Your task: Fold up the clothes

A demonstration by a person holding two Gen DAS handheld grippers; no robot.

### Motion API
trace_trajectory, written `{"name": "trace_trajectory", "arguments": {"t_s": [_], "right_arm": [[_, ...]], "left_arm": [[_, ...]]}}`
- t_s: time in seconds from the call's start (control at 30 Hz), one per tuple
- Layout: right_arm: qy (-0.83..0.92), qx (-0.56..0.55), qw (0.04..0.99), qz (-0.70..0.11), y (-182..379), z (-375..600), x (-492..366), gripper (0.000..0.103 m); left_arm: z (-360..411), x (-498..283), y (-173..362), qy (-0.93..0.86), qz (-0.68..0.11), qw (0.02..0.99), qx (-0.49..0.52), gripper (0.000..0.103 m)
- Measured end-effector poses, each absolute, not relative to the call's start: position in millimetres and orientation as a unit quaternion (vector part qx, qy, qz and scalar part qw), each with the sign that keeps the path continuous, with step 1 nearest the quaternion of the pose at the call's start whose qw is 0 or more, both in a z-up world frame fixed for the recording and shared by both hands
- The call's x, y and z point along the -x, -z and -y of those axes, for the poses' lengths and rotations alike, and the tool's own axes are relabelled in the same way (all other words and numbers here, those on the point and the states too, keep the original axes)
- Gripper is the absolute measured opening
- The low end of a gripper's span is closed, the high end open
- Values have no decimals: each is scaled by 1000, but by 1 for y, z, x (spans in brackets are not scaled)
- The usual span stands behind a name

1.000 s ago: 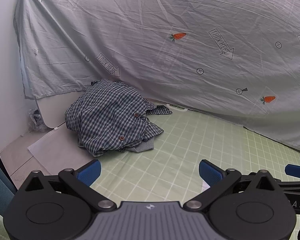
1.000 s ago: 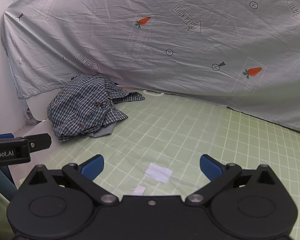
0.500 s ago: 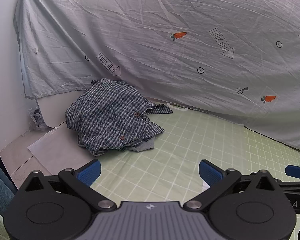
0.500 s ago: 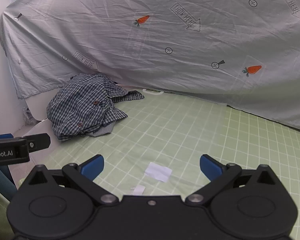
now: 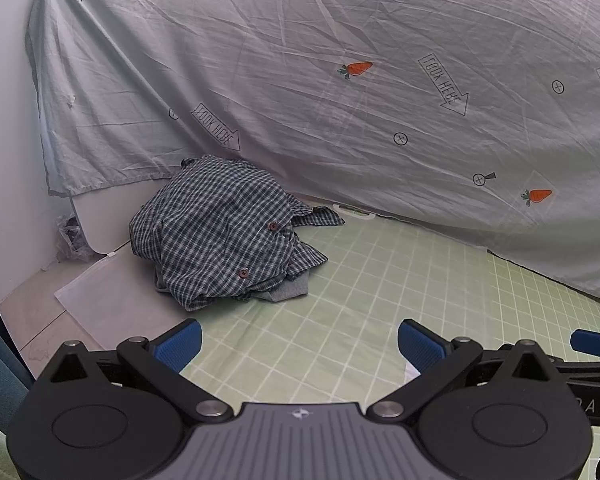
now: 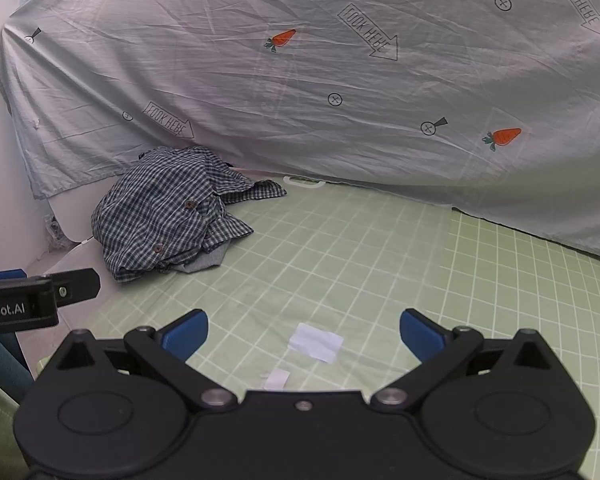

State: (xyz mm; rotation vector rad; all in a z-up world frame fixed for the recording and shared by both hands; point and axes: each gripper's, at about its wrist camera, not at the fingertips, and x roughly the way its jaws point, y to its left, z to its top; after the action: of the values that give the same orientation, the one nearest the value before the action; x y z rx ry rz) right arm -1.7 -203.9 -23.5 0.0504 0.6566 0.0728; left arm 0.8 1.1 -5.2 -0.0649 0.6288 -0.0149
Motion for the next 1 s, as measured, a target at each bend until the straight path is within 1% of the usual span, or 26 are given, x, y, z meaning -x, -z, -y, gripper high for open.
{"name": "trace_trajectory", "arguments": {"t_s": [0.57,0.8,1.0], "right_arm": [[-33,-32,943,-331,26,206,-1,103],[-17,-37,941,-336,33,209,-11,103],[-21,-11,935,-354,48,206,-44,103]], "left_arm": [[-2,-6,8,5,-317,948,27,103],[-4,-29,17,12,-333,943,25,103],[-18,-66,29,-10,-348,937,35,103]]}}
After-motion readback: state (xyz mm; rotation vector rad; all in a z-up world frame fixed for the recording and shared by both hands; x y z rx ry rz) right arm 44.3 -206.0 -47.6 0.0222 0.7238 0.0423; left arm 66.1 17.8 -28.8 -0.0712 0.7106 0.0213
